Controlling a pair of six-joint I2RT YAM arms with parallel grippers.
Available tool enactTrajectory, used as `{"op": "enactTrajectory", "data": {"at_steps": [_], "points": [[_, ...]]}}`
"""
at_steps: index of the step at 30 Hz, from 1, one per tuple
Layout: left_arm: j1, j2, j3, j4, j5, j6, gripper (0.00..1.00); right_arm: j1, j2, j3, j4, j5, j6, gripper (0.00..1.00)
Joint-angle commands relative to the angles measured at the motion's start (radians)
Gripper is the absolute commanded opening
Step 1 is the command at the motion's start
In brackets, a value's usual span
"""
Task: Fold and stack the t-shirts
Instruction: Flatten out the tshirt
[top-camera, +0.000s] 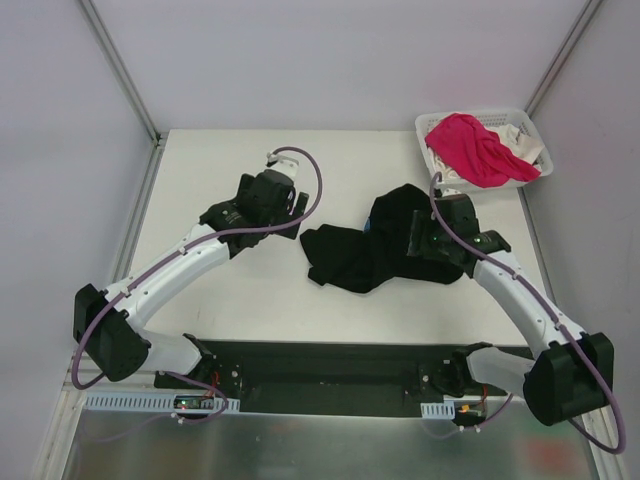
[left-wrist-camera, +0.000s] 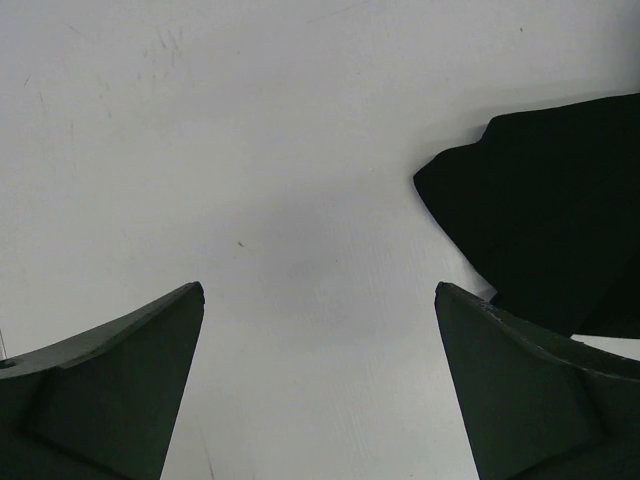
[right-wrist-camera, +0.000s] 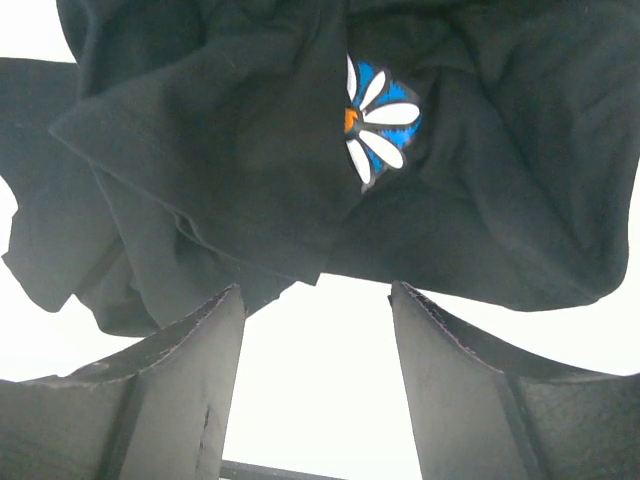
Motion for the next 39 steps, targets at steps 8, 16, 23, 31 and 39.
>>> {"op": "enactTrajectory", "data": {"at_steps": [8, 16, 23, 31, 39], "points": [[-0.015, 0.009, 0.021, -0.017, -0.010, 0.012, 0.99, 0.008, -0.095, -0.162, 0.053, -0.023, 0.058, 0.62], [-0.025, 0.021, 0.024, -0.017, -0.016, 0.011, 0.99, 0.031, -0.037, -0.211, 0.123, -0.069, 0.079, 0.61], [-0.029, 0.020, 0.027, -0.020, -0.021, 0.009, 0.99, 0.044, 0.049, -0.181, 0.172, -0.066, 0.072, 0.60], [-0.032, 0.011, 0.033, -0.027, -0.036, 0.014, 0.99, 0.042, 0.152, -0.141, 0.215, -0.060, 0.058, 0.59], [-0.034, 0.015, 0.036, -0.031, -0.047, 0.018, 0.99, 0.044, 0.229, -0.101, 0.237, -0.059, 0.058, 0.59]]}}
